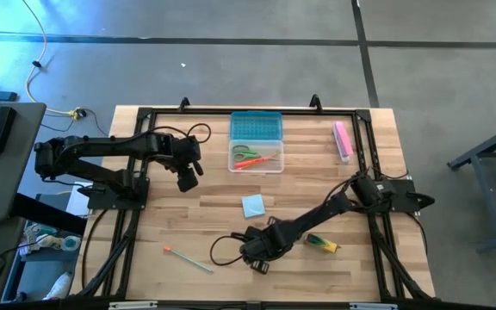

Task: Pack school essentials
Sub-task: Put the orange eraser into the supply box

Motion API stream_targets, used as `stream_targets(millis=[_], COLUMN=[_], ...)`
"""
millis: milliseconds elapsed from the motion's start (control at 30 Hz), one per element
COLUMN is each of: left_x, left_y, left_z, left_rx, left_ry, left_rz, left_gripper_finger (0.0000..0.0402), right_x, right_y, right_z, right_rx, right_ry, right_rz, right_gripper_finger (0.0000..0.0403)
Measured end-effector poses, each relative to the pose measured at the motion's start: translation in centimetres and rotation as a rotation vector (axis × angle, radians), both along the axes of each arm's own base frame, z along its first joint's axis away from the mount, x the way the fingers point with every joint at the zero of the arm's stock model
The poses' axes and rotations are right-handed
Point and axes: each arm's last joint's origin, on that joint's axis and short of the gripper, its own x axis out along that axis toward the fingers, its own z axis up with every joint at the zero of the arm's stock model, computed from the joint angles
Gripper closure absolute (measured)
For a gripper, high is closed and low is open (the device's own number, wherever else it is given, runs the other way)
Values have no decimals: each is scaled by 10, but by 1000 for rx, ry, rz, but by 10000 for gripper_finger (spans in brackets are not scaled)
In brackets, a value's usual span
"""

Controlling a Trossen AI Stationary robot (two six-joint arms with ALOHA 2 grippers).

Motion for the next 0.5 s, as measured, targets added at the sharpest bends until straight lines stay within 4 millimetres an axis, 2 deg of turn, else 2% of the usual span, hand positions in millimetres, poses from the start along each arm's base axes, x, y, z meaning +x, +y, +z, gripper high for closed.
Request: stream_targets(millis=[133, 500], left_x=[0, -7], left_y=[0, -3], left_z=[0, -2], left_rx=[-1, -30], left_ry=[1, 71], left_rz=[0, -8], left_gripper_finger=[245, 245], right_x=[4, 5], right_y=[0, 0], right_z=[2, 6], right_rx=[-2, -9], right_ry=[6, 10], right_rz=[5, 11], right_gripper_finger=[342, 347])
